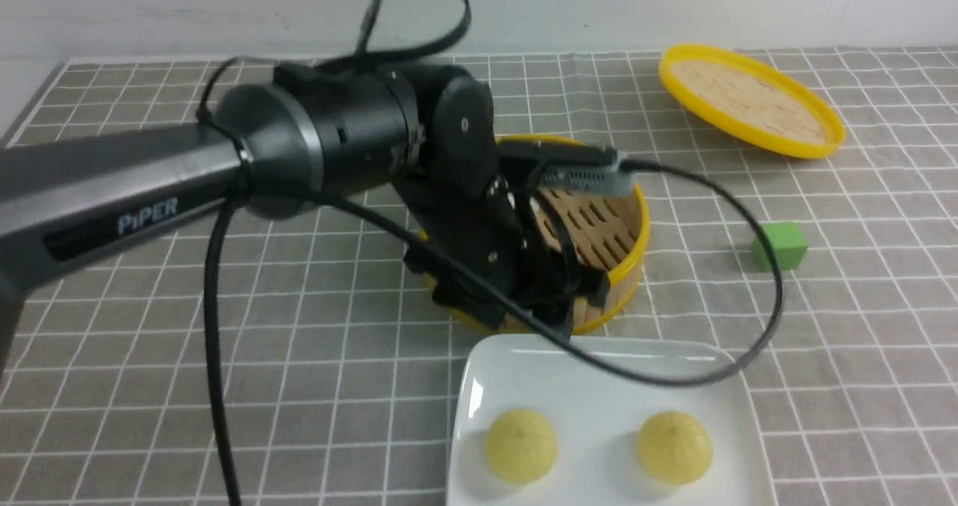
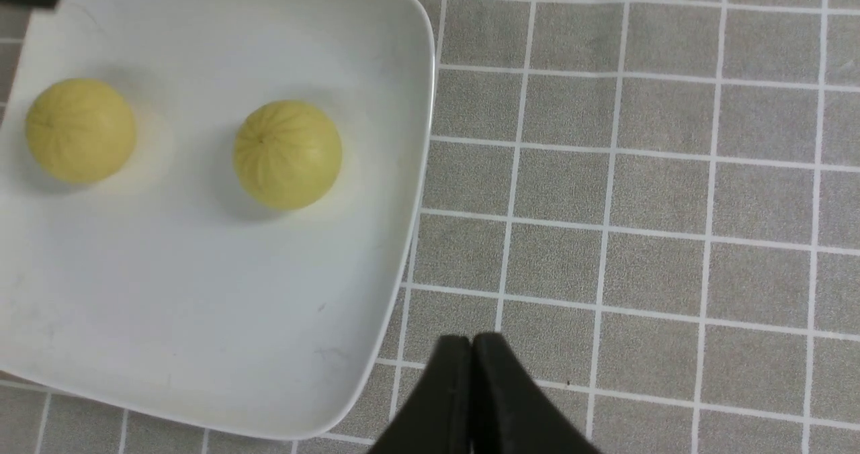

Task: Put the steamed buns into the plate on the grey tablecloth.
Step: 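Reach into the bamboo steamer and grasp a bun with the left gripper, then carry the bun from the bamboo steamer to the plate with the left gripper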

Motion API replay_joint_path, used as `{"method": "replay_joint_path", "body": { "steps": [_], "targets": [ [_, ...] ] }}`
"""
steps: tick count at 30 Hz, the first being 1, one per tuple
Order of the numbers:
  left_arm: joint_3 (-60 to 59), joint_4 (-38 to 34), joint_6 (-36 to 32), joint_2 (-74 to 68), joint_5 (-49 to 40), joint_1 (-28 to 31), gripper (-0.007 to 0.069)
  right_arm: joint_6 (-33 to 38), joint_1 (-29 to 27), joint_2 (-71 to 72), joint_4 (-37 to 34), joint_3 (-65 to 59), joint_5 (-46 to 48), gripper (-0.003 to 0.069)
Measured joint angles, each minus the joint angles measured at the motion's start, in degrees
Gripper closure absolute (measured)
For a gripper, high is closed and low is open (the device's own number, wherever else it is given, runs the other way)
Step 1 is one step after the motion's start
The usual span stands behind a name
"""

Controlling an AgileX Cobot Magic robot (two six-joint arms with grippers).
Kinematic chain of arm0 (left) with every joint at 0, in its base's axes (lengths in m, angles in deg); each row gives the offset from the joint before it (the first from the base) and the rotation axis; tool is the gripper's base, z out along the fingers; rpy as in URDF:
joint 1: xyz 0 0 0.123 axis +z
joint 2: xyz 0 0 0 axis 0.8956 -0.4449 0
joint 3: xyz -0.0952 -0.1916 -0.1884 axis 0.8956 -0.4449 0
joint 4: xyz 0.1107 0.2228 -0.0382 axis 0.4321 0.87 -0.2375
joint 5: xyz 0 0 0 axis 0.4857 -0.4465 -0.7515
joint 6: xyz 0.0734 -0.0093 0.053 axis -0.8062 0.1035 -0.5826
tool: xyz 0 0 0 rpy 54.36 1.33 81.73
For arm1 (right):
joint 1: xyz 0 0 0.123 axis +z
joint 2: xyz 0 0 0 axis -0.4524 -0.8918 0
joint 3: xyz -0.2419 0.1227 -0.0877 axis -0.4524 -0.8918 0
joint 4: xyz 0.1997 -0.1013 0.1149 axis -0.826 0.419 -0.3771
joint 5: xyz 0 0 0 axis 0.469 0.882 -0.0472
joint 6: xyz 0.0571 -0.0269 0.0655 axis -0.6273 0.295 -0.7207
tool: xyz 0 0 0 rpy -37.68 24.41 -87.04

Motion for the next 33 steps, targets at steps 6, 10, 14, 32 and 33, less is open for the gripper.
{"method": "replay_joint_path", "body": {
  "steps": [6, 10, 14, 32, 33],
  "targets": [
    [18.54, 5.61, 4.69, -9.21, -4.41, 5.82, 0.0079, 0.00, 0.00, 0.00, 0.00, 0.00, -1.06, 0.0638],
    [27.88, 6.43, 5.12, -17.22, -4.54, 8.19, 0.0094, 0.00, 0.00, 0.00, 0.00, 0.00, -1.45, 0.0636],
    [35.80, 6.60, 5.12, -25.38, -4.90, 8.69, 0.0116, 0.00, 0.00, 0.00, 0.22, 0.00, -1.52, 0.0631],
    [40.17, 2.06, -3.02, -21.21, -16.37, 8.64, 0.0599, 0.00, 0.00, 0.00, 0.34, 0.00, -1.33, 0.0613],
    [40.17, 1.87, -4.12, -19.09, -17.25, 8.64, 0.0599, 0.00, 0.00, 0.00, 0.36, 0.00, -1.32, 0.0611]
  ]
}}
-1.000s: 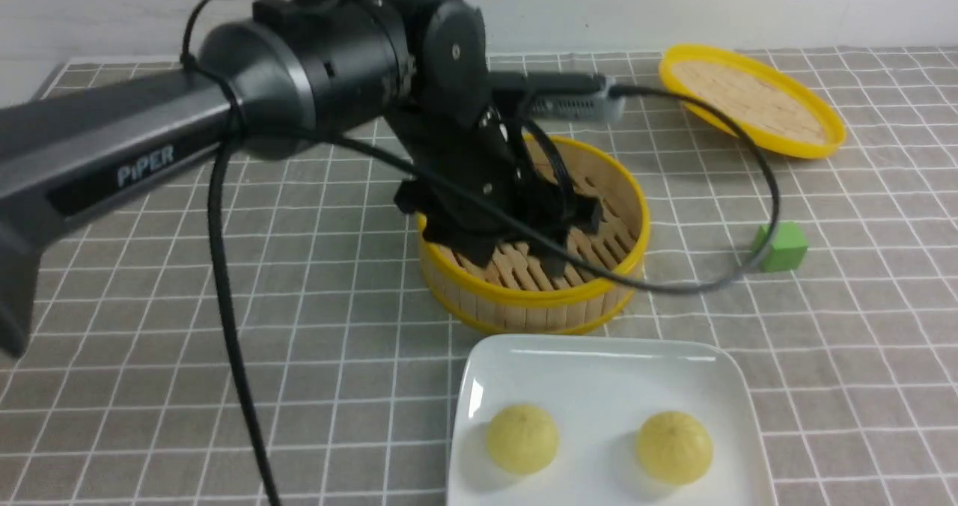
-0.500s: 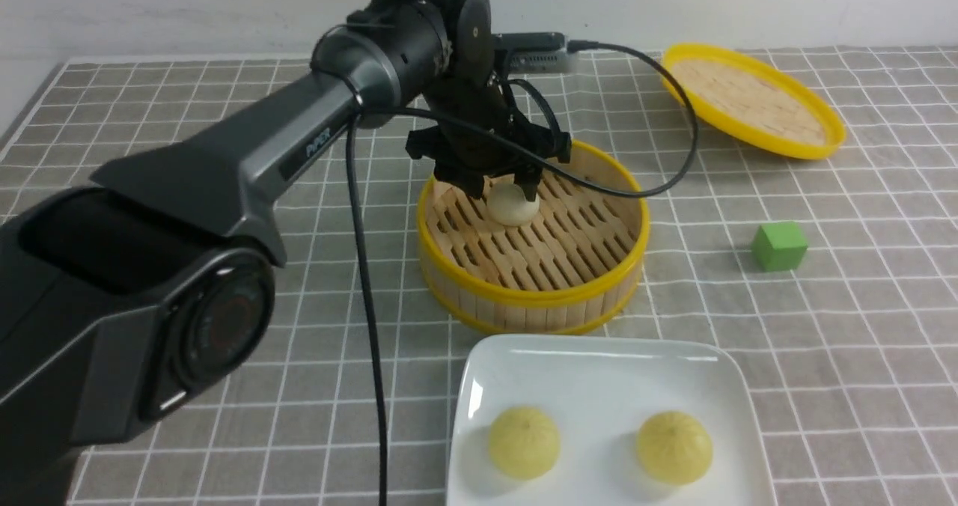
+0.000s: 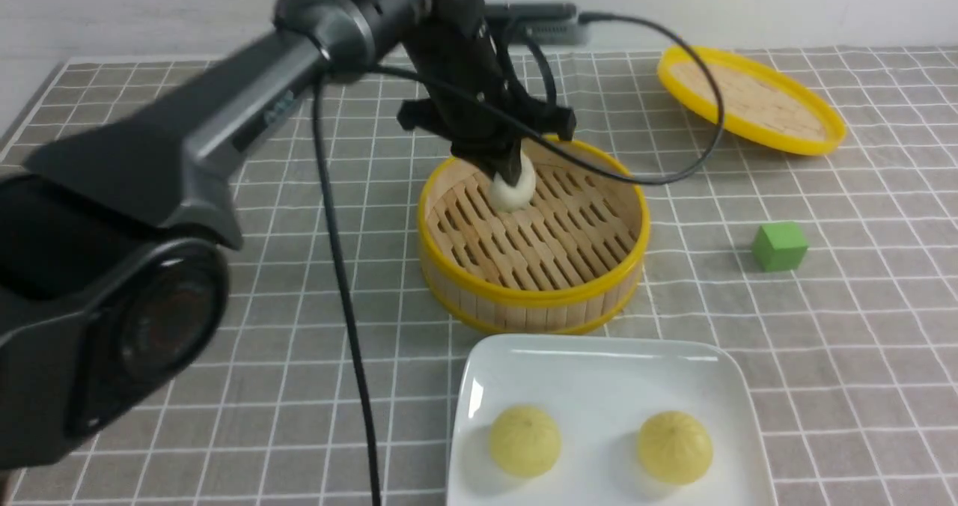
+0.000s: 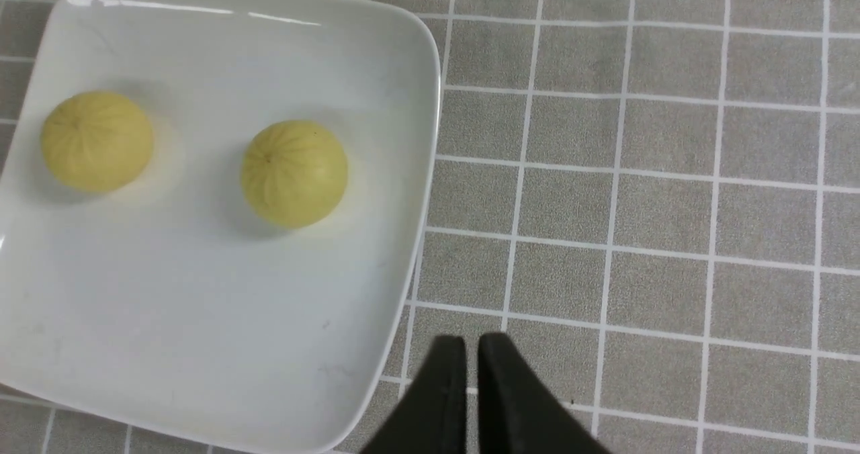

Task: Put the steamed buns into the plate on the grey tablecloth.
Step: 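Carry the bun from the bamboo steamer to the plate with the left gripper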

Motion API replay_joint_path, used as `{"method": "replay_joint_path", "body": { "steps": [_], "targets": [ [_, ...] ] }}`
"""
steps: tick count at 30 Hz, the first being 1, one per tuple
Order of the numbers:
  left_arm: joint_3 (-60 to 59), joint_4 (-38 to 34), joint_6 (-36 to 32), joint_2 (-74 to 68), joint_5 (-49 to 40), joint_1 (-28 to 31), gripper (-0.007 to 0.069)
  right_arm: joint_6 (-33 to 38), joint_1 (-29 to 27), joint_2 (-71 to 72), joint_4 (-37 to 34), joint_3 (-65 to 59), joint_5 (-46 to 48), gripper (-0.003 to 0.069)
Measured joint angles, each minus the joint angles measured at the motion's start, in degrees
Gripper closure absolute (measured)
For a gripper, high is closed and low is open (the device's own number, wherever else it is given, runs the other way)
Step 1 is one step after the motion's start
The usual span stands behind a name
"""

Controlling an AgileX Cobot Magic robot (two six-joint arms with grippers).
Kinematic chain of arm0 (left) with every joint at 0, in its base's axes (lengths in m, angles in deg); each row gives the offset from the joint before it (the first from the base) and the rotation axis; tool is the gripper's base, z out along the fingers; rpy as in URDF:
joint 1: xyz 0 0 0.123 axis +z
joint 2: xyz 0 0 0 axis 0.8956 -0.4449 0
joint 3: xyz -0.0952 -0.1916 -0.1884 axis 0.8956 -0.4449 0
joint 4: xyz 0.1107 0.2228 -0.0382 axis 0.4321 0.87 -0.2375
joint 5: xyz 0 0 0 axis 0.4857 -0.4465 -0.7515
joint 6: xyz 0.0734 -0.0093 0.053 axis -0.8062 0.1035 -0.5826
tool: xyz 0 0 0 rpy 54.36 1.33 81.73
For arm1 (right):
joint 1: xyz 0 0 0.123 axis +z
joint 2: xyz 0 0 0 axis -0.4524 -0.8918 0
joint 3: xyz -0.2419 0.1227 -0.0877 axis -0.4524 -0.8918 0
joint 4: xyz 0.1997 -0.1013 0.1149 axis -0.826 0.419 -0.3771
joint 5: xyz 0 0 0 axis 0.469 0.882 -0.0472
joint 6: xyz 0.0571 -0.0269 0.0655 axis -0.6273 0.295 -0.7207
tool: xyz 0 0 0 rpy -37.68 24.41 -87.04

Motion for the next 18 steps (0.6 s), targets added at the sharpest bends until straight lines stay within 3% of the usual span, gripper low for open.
{"method": "replay_joint_path", "body": {
  "steps": [5, 9, 15, 18],
  "targets": [
    [-4.54, -2.05, -1.69, 14.30, -0.98, 0.00, 0.0599, 0.00, 0.00, 0.09, 1.03, 0.00, 0.31, 0.0605],
    [-19.51, -5.49, -1.75, 23.11, -1.13, -2.15, 0.0599, 0.30, 0.00, 2.19, 0.07, 0.00, 3.61, 0.0602],
    [-43.57, -11.82, -6.93, 25.17, 3.90, -13.15, 0.0597, 2.02, 0.00, 12.40, -0.62, 0.00, 10.82, 0.0599],
    [-48.99, -12.38, -7.96, 24.48, 7.67, -17.87, 0.0596, 2.02, 0.00, 18.03, -0.38, 0.00, 11.66, 0.0599]
  ]
}}
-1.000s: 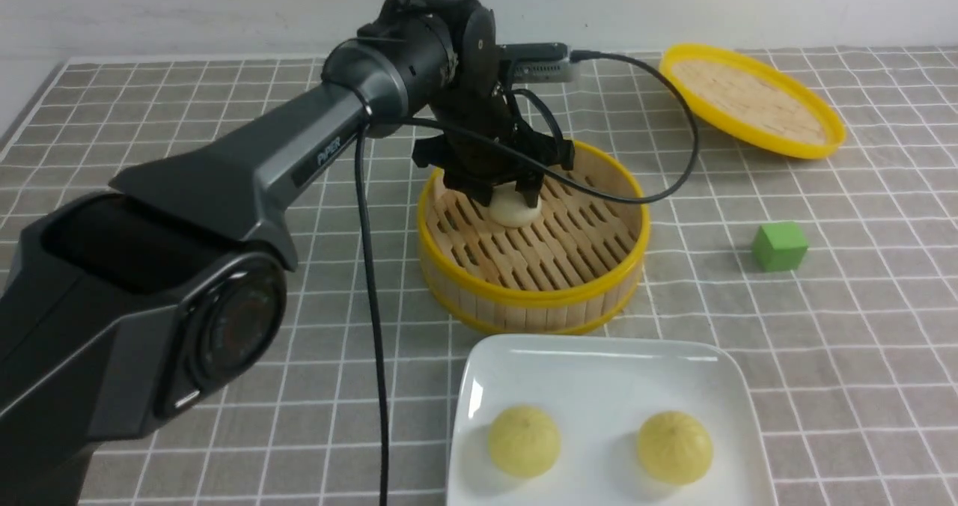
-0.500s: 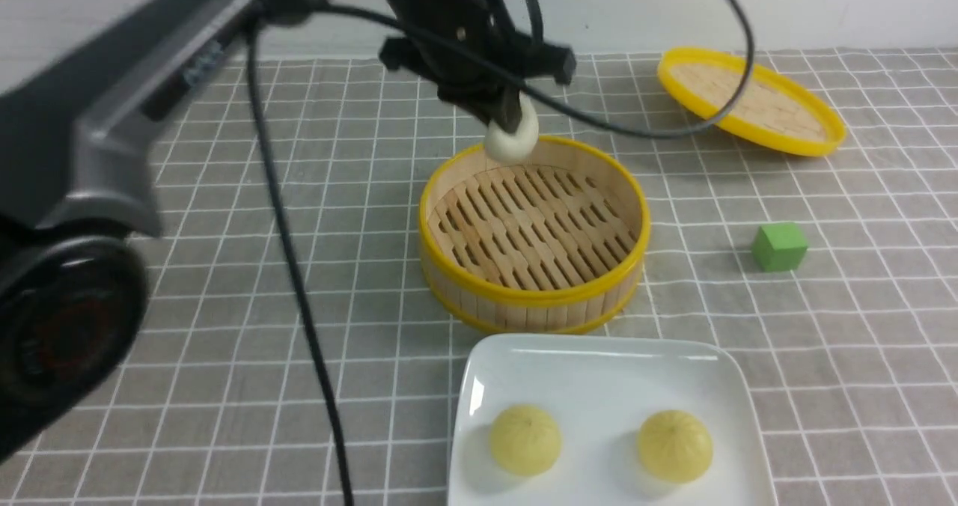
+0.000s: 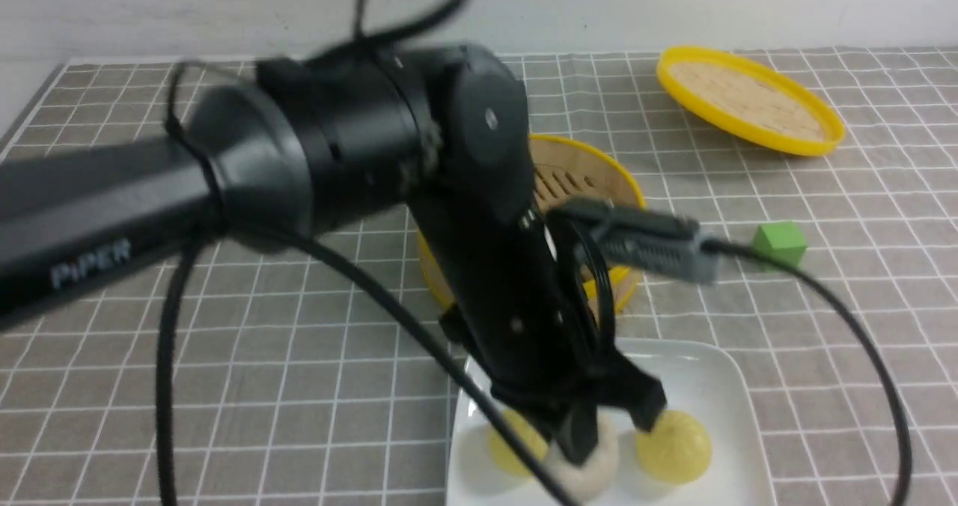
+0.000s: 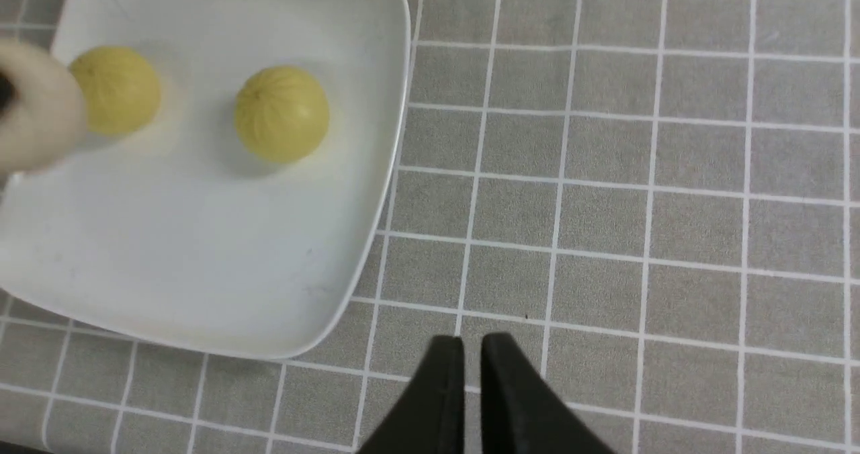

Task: Put the steamed buns into the plate on the grey tablecloth.

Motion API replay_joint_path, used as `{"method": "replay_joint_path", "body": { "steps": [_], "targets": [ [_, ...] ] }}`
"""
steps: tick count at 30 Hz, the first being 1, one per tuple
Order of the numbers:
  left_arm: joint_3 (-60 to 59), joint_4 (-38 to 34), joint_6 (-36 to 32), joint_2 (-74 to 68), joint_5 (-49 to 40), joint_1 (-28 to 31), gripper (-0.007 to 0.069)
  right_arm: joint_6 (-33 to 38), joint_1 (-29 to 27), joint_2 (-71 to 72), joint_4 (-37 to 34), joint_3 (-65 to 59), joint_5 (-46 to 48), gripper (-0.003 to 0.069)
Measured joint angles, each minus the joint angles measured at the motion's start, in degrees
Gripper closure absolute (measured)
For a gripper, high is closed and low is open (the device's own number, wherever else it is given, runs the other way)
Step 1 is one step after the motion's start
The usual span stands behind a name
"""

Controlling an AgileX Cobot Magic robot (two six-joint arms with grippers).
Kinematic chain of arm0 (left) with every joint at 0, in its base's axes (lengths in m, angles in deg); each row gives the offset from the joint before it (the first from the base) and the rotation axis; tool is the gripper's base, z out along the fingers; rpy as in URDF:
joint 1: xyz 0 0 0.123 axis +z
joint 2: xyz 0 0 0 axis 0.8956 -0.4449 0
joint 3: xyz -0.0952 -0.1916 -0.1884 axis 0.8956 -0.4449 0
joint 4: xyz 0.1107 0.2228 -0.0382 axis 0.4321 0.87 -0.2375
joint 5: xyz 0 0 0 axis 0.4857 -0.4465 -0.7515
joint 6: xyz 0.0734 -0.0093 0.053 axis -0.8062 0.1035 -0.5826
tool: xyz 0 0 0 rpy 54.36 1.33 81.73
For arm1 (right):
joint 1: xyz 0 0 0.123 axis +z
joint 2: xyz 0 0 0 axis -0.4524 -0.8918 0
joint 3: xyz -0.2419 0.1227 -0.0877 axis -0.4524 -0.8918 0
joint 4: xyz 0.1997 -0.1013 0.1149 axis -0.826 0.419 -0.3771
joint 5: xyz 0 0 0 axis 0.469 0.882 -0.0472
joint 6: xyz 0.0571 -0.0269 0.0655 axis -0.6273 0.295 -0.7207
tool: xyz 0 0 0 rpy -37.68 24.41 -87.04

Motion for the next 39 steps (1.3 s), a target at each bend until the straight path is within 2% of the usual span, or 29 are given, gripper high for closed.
{"method": "replay_joint_path", "body": {
  "steps": [4, 10, 13, 15, 16, 21, 25, 33, 36, 39],
  "targets": [
    [-2.01, 0.17, -0.19, -1.47, 3.70, -3.34, 0.0592, -0.79, 0.00, 6.04, 0.00, 0.00, 0.23, 0.0598],
    [-2.02, 0.85, 1.70, -4.90, 9.13, -4.87, 0.0565, -2.39, 0.00, 10.97, 0.49, 0.00, 0.23, 0.0598],
    [-2.02, 2.35, 4.44, -6.46, 10.72, -4.87, 0.0510, -2.39, 0.00, 12.73, 0.88, 0.00, -0.17, 0.0598],
    [-2.07, 2.99, 6.85, -6.91, 11.85, -4.87, 0.0434, -2.39, 0.00, 13.90, 1.37, 0.00, -1.09, 0.0598],
    [-2.07, 2.99, 7.02, -6.91, 11.94, -4.87, 0.0426, -2.39, 0.00, 13.98, 1.51, 0.00, -1.17, 0.0598],
    [-1.71, 3.75, 9.74, -6.55, 13.13, -4.87, 0.0238, -2.39, 0.00, 16.20, 2.97, 0.00, -1.70, 0.0598],
    [-0.72, 4.31, 11.17, -5.45, 13.06, -4.87, 0.0173, -2.39, 0.00, 16.82, 2.79, 0.00, -3.46, 0.0598],
    [0.29, 8.68, 13.90, -2.28, 11.42, -4.87, 0.0181, -2.13, 0.00, 16.82, 1.50, 0.00, -7.13, 0.0594],
    [1.20, 12.12, 16.01, -0.06, 10.66, -4.87, 0.0214, -0.79, 0.00, 16.82, 3.08, 0.00, -7.86, 0.0594],
    [2.58, 19.80, 20.36, 4.28, 10.03, -4.87, 0.0298, 1.62, 0.00, 16.82, 6.22, -0.37, -11.24, 0.0604]
  ]
}}
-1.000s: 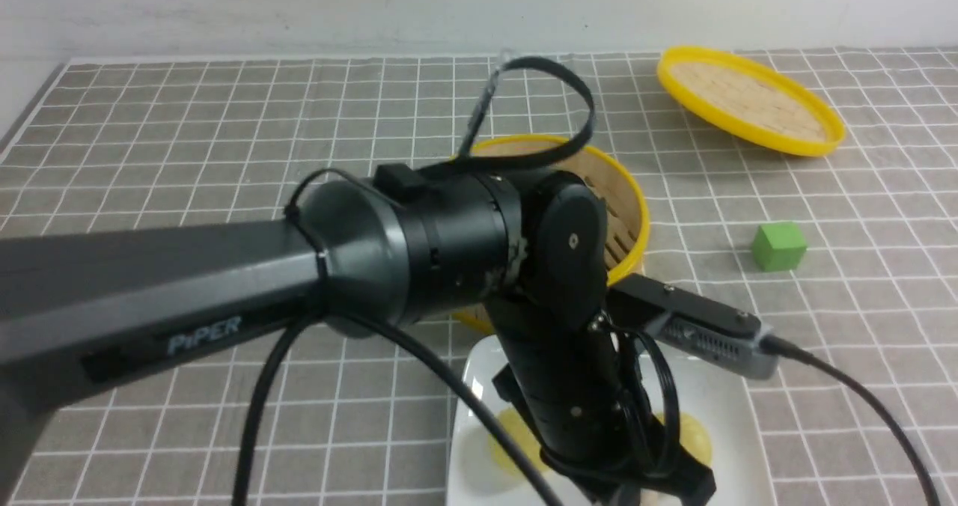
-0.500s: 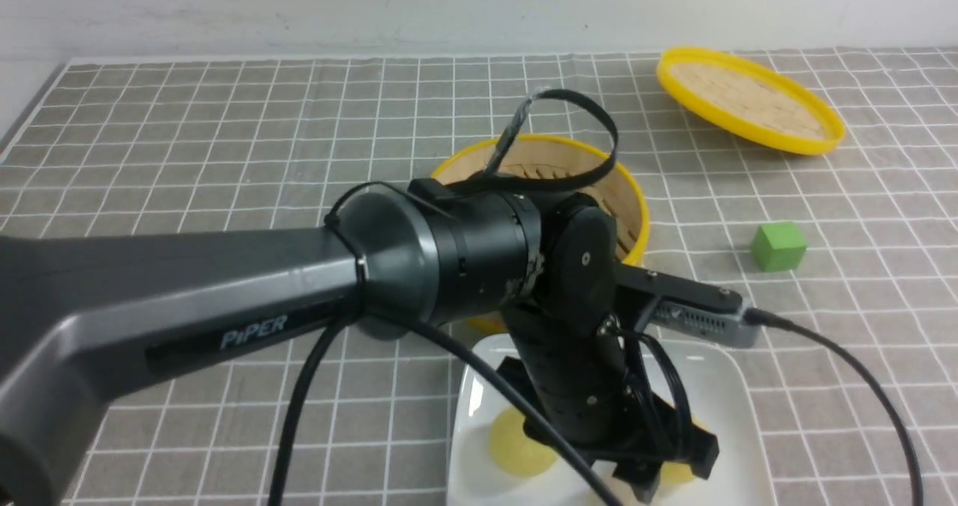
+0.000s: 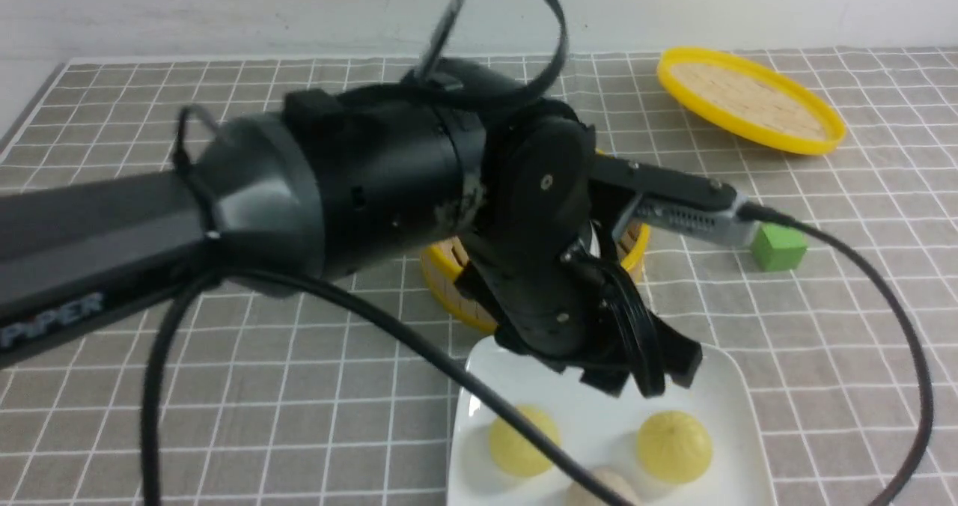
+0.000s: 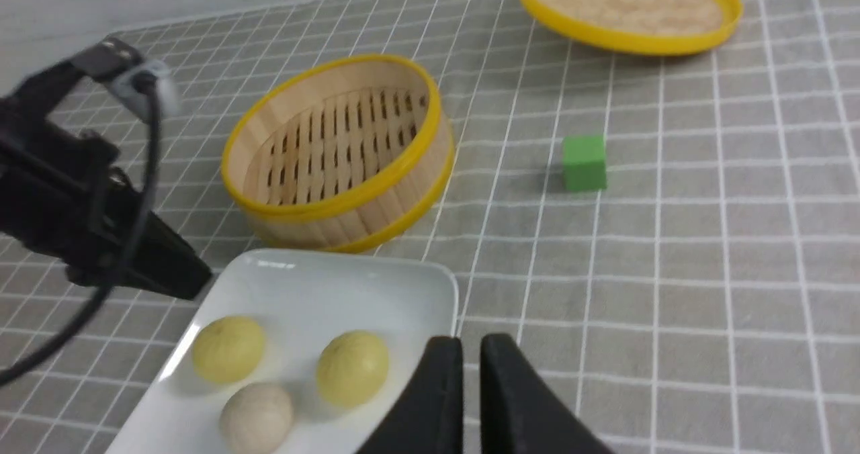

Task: Put the steamed buns into the plate on the grey tablecloth.

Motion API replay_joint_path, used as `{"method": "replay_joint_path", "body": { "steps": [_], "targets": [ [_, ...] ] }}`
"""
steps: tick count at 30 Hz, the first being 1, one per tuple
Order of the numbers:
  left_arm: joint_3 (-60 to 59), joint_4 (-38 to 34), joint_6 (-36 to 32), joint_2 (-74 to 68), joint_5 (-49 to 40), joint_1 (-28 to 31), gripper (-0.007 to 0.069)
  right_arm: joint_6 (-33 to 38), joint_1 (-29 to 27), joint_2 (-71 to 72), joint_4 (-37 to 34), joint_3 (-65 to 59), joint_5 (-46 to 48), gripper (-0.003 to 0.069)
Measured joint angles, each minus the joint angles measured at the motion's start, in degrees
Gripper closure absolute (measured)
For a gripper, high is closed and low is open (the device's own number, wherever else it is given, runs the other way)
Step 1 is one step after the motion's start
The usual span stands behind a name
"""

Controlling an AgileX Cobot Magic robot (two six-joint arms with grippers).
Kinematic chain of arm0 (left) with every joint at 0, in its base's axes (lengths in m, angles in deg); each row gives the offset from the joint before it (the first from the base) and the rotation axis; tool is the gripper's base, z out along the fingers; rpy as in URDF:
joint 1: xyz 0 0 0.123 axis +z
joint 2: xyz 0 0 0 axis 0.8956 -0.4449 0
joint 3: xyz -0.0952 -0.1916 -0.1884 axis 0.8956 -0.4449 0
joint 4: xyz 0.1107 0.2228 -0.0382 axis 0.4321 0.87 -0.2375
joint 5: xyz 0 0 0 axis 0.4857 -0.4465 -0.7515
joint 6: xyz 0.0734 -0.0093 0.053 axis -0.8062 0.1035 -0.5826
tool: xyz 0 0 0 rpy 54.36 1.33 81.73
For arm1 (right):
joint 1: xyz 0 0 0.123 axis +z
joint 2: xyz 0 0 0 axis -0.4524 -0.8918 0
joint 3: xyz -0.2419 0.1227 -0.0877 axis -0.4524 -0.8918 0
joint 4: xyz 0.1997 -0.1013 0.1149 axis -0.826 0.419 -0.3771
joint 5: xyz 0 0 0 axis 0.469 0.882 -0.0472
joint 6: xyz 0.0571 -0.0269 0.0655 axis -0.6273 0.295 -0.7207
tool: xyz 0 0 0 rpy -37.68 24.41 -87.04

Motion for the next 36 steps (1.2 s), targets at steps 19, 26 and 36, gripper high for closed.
{"method": "replay_joint_path", "body": {
  "steps": [19, 26, 36],
  "targets": [
    [0.24, 11.73, 5.70, 6.56, -5.32, 0.00, 0.0622, 4.07, 0.00, -0.05, -5.32, -22.52, -40.83, 0.0673],
    [0.24, 11.98, 5.70, 6.56, -5.32, 0.00, 0.0622, 4.20, 0.00, -0.05, -5.21, -22.52, -41.11, 0.0669],
    [0.24, 12.63, 7.19, 6.56, -7.05, 0.00, 0.0614, 4.20, 0.00, -0.05, -5.21, -22.58, -41.12, 0.0663]
  ]
}}
